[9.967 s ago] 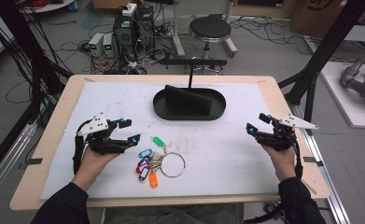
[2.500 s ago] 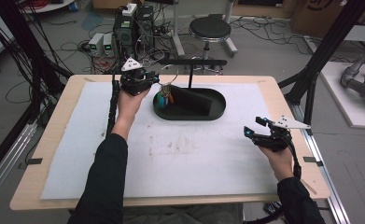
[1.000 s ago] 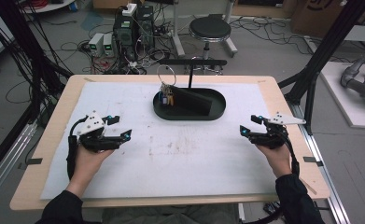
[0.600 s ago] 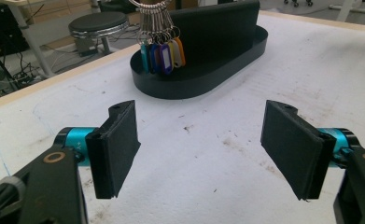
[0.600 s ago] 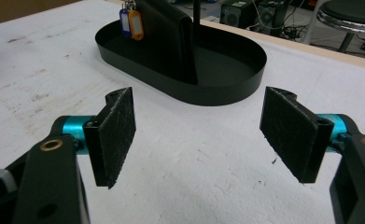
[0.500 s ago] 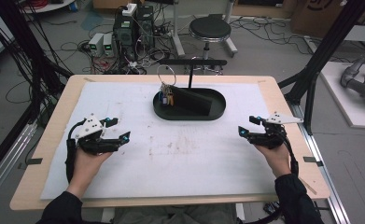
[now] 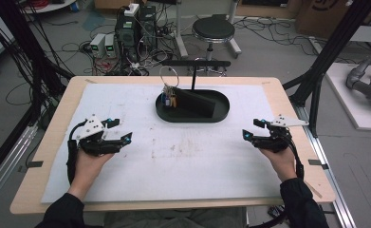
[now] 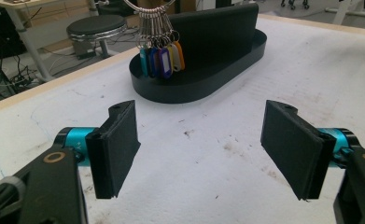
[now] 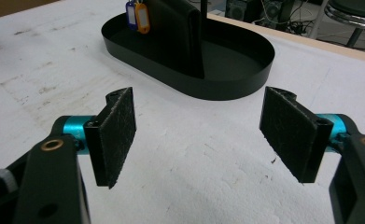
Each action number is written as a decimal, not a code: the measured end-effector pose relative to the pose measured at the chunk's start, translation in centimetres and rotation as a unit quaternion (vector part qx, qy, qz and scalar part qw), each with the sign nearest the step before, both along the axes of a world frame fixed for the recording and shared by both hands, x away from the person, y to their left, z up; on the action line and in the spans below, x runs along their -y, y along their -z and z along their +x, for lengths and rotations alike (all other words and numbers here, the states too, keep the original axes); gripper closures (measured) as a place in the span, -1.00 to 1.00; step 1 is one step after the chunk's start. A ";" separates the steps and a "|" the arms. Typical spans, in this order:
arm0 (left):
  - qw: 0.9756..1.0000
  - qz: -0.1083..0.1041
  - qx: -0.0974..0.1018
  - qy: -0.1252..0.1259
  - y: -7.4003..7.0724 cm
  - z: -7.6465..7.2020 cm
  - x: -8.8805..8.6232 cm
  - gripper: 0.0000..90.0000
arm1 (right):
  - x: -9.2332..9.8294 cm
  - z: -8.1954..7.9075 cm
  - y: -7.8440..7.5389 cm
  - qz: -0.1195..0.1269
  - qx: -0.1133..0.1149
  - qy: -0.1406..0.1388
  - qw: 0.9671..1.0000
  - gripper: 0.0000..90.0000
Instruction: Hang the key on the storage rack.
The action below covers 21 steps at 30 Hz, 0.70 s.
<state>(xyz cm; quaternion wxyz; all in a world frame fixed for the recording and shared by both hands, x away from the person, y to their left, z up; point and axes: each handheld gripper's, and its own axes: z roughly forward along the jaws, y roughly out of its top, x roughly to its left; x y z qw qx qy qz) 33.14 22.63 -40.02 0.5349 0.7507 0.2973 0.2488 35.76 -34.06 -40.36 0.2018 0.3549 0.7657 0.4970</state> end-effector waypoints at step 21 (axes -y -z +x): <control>1.000 -0.005 0.000 -0.001 -0.5 0.4 0.0 -0.39 | 0.5 -0.3 -0.1 -0.030 0.012 0.013 0.999 -0.40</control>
